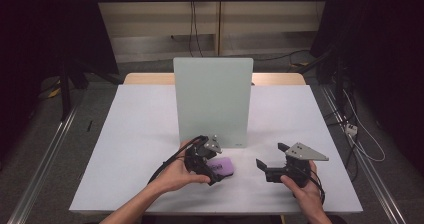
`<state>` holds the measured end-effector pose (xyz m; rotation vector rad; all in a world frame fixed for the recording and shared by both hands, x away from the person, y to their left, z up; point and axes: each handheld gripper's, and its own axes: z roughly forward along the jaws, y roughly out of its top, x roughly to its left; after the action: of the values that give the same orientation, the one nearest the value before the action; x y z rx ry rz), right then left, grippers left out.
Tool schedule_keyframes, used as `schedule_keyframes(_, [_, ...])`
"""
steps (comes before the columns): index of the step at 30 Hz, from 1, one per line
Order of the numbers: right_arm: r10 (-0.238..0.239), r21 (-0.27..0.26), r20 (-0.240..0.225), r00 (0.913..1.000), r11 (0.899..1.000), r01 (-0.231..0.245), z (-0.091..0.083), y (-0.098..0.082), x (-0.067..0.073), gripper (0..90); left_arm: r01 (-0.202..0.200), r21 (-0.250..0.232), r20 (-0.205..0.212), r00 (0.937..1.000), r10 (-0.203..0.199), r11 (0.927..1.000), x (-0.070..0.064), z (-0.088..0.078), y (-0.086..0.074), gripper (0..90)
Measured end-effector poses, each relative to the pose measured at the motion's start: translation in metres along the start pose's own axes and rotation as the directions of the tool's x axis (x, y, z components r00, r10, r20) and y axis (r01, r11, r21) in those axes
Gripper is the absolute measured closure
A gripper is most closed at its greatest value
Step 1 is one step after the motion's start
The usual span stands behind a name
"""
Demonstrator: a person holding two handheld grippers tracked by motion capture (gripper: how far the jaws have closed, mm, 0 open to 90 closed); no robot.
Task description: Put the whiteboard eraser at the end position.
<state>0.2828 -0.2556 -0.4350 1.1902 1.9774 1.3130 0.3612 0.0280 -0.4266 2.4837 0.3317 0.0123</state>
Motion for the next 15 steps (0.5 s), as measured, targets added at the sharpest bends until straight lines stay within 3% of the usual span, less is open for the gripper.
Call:
schedule_keyframes(1, [0.001, 0.000, 0.001, 1.0000, 1.000, -0.001, 0.000, 0.000, 0.000, 4.2, -0.002, 0.002, -0.004, 1.0000, 0.002, 1.0000, 0.000, -0.002, 0.000, 6.8])
schedule_keyframes(2, [0.004, -0.001, 0.002, 1.0000, 1.000, -0.004, 0.000, 0.000, 0.000, 4.2, -0.004, 0.014, -0.036, 0.9993, 0.004, 0.9999, -0.002, -0.005, 0.001, 6.9])
schedule_keyframes(4, [0.003, 0.001, 0.003, 1.0000, 1.000, -0.003, 0.001, 0.001, 0.001, 4.2, -0.003, -0.014, -0.034, 0.9994, 0.002, 0.9999, -0.002, -0.009, 0.001, 6.9])
schedule_keyframes(6, [0.003, 0.001, 0.005, 1.0000, 1.000, -0.003, 0.001, 0.001, 0.001, 4.2, 0.013, -0.073, -0.012, 0.9998, -0.014, 0.9972, 0.000, -0.013, 0.000, 6.8])
schedule_keyframes(9, [0.002, 0.001, 0.007, 1.0000, 1.000, -0.002, 0.001, 0.001, 0.001, 4.2, 0.024, -0.102, -0.020, 0.9994, -0.026, 0.9944, 0.001, -0.023, 0.000, 6.8])
schedule_keyframes(11, [0.002, 0.001, 0.008, 1.0000, 1.000, -0.002, 0.000, 0.001, 0.001, 4.2, 0.044, -0.151, -0.034, 0.9982, -0.049, 0.9876, 0.003, -0.030, -0.001, 6.5])
schedule_keyframes(15, [0.002, 0.001, 0.008, 1.0000, 1.000, -0.002, 0.000, 0.001, 0.001, 4.2, 0.111, -0.241, -0.072, 0.9887, -0.132, 0.9641, 0.008, -0.043, -0.005, 6.3])
